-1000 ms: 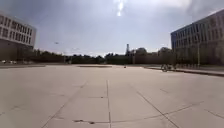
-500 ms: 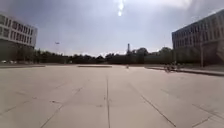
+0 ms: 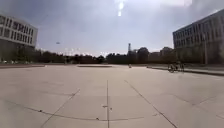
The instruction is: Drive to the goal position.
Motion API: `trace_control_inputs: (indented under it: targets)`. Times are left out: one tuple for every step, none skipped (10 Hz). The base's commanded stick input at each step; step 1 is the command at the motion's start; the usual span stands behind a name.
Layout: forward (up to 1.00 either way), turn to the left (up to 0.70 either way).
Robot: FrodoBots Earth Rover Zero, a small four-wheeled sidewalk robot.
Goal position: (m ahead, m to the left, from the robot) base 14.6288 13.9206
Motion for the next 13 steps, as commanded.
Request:
trace_control_inputs:
  targets:
    - [0.7,0.33]
    - [0.7,0.03]
    - [0.7,-0.02]
    - [0.7,-0.02]
    - [0.7,-0.02]
    - [0.7,-0.02]
    - [0.7,-0.02]
    - [0.7,-0.02]
    - [0.7,-0.02]
    - [0.7,-0.02]
    - [0.7,-0.02]
    - [0.7,-0.02]
    - [0.7,-0.02]
